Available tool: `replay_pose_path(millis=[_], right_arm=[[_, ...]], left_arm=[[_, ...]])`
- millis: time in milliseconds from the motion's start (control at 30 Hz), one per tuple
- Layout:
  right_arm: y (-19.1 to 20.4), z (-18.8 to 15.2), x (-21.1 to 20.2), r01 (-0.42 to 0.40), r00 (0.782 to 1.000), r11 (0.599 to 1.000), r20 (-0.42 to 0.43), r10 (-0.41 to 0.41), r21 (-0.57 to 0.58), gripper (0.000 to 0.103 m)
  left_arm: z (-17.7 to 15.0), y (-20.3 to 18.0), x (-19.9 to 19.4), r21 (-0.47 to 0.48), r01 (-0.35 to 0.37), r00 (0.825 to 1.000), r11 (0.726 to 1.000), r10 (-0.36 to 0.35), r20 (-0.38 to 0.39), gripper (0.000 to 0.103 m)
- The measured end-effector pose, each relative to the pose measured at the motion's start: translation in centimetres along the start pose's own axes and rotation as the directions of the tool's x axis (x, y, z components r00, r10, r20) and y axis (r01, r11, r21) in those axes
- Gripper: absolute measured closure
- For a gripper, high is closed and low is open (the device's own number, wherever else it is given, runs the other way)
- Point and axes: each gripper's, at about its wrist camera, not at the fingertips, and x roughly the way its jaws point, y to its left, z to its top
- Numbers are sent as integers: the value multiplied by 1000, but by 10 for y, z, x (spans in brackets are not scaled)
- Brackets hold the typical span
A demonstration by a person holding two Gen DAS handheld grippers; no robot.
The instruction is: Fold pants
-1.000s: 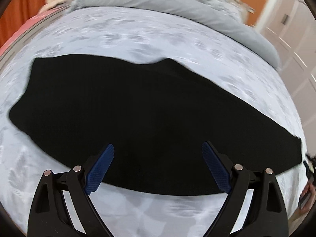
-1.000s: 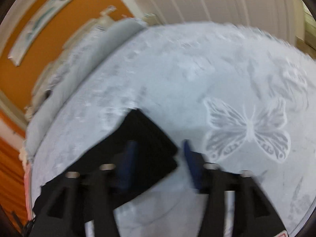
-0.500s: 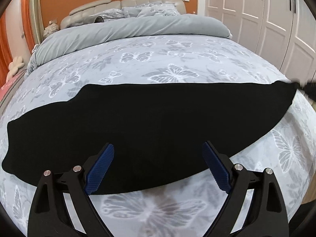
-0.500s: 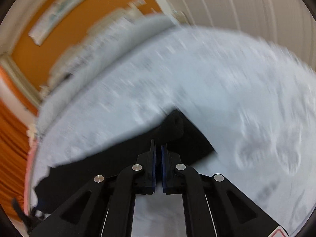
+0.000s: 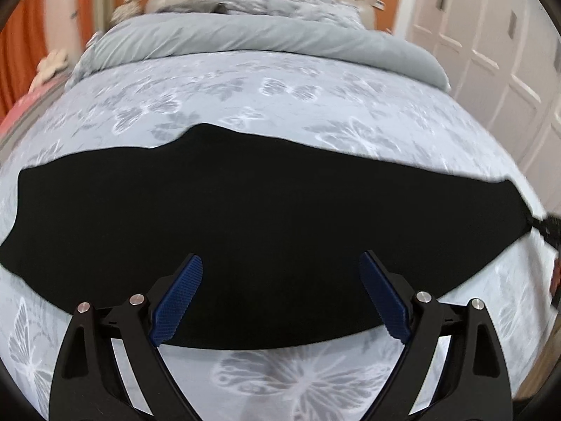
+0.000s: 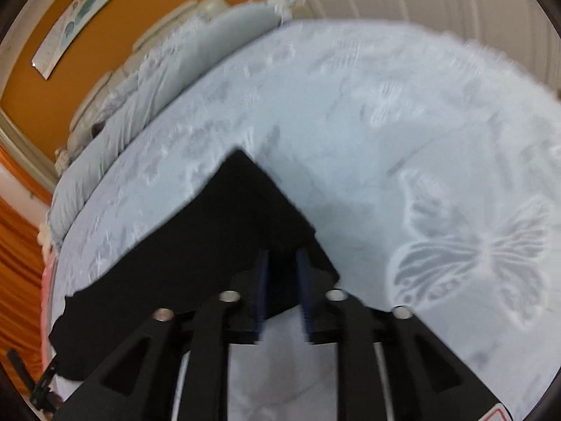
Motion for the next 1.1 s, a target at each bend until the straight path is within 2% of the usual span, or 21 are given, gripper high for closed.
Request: replay_pose_path(millis=[33, 133, 233, 267, 367, 400, 467, 533, 567, 633, 667, 733, 767, 833, 867, 933, 967, 1000, 1033, 1067, 1100], right_arm=[[5, -2, -12, 12, 999, 1000, 34, -12, -1, 64], [17, -7, -35, 39, 997, 999, 65, -41, 36, 62], [60, -16, -58, 10, 994, 1000, 104, -11, 9, 60], [87, -25, -65, -11, 993, 999, 113, 15, -39, 54], [153, -60, -73, -32, 990, 982, 133, 57, -184, 38], [169, -72, -72, -42, 990, 974, 124, 71, -222, 37], [205, -98, -63, -85, 990, 952, 79, 113, -295, 37], [239, -120, -51, -120, 990, 926, 22, 137, -358, 37], [251, -128, -46, -129, 990, 915, 1, 140, -383, 37], [274, -140, -37, -134, 990, 890, -21, 139, -435, 37], [287, -147, -32, -134, 990, 878, -27, 136, -459, 37], [303, -155, -24, -136, 990, 871, -37, 135, -473, 37], [311, -158, -20, -147, 989, 870, -49, 140, -470, 37], [321, -162, -10, -162, 987, 874, -66, 148, -459, 37], [327, -163, -5, -166, 986, 876, -73, 149, -453, 37], [333, -165, -1, -168, 986, 878, -72, 152, -448, 37], [336, -165, 1, -163, 987, 880, -63, 150, -447, 37], [338, -164, 3, -162, 987, 881, -59, 152, -445, 37], [341, -163, 4, -168, 986, 882, -55, 160, -440, 37], [342, -162, 6, -172, 985, 883, -54, 166, -437, 37], [344, -162, 7, -176, 984, 880, -57, 168, -441, 37]], left_arm=[[4, 8, -4, -32, 4, 1000, 999, -4, 5, 14], [17, 47, -20, -150, -16, 1000, 989, 19, 18, 14], [22, 110, -44, -326, -41, 998, 944, 54, 30, 13], [22, 129, -50, -373, -55, 997, 926, 71, 27, 10], [11, 207, -77, -555, -142, 984, 819, 175, 7, 10], [2, 237, -86, -615, -180, 977, 768, 212, -21, 10], [-13, 278, -94, -691, -210, 970, 692, 236, -58, 10], [-34, 317, -92, -759, -218, 972, 613, 204, -115, 10], [-45, 334, -83, -790, -193, 981, 581, 138, -138, 10], [-56, 351, -68, -820, -148, 987, 552, 36, -154, 10], [-58, 357, -61, -826, -122, 989, 551, -6, -151, 11], [-53, 360, -49, -818, -85, 990, 570, -47, -136, 25], [-45, 359, -41, -793, -51, 990, 606, -72, -119, 48], [-33, 359, -24, -757, -23, 987, 653, -105, -120, 79], [-27, 359, -15, -744, -49, 987, 666, -82, -138, 89], [-15, 357, -15, -718, -45, 995, 694, -33, -95, 95], [-5, 351, -26, -706, -15, 1000, 709, -2, -23, 96], [11, 340, -46, -663, 59, 995, 746, 10, 100, 98], [23, 330, -65, -617, 102, 981, 781, 23, 192, 98], [38, 317, -83, -553, 135, 958, 822, 34, 285, 98], [46, 312, -86, -519, 124, 951, 846, 49, 307, 98]])
